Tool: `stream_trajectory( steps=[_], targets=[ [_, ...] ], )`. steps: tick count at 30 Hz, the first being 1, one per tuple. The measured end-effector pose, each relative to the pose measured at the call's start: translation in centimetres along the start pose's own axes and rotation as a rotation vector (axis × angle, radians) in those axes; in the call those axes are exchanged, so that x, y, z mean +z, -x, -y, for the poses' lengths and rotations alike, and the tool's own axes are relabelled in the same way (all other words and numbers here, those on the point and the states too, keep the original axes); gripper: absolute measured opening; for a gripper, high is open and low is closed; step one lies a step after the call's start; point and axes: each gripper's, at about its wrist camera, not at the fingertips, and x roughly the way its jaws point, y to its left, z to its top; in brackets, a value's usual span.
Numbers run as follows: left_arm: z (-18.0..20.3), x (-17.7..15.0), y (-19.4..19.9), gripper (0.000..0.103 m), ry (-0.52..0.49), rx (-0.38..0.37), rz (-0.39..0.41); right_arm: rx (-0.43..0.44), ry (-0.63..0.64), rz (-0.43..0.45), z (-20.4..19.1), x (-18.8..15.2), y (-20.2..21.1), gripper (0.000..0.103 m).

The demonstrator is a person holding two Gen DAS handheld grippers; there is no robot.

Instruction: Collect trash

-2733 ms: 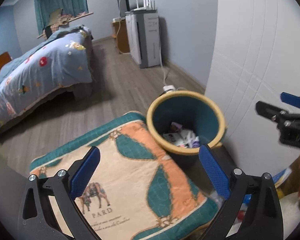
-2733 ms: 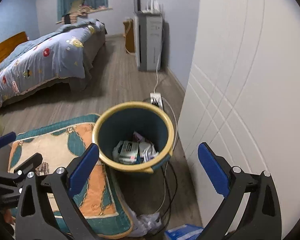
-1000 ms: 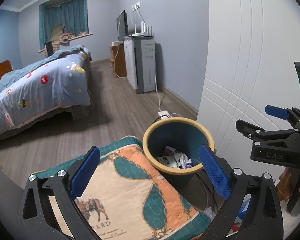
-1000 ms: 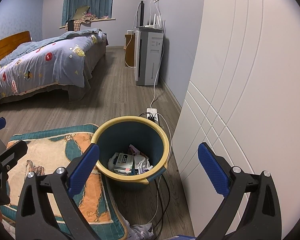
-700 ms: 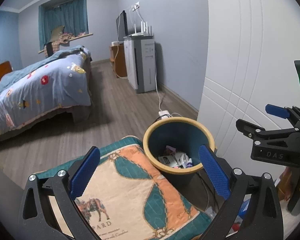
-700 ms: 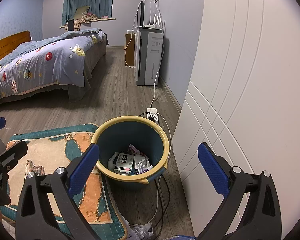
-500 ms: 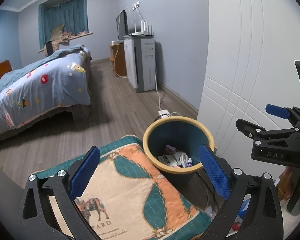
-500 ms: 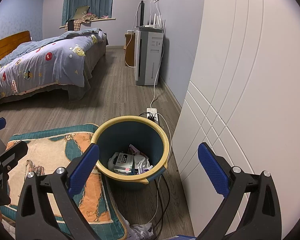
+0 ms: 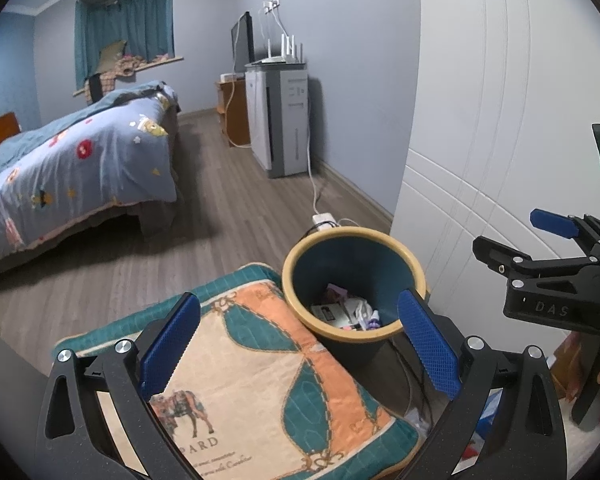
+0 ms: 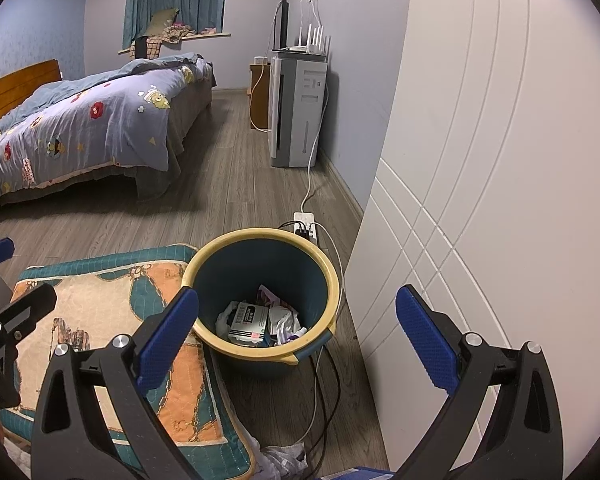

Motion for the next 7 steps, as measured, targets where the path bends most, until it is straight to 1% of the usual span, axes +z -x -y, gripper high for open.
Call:
stream_trajectory(
  steps=[7],
  targets=[
    [-0.41,-0.19,0.48,0.098,0.013,0.016,-0.007,0.001,-0.033,-0.025,-0.02,0.05,-0.14,0.097]
  ],
)
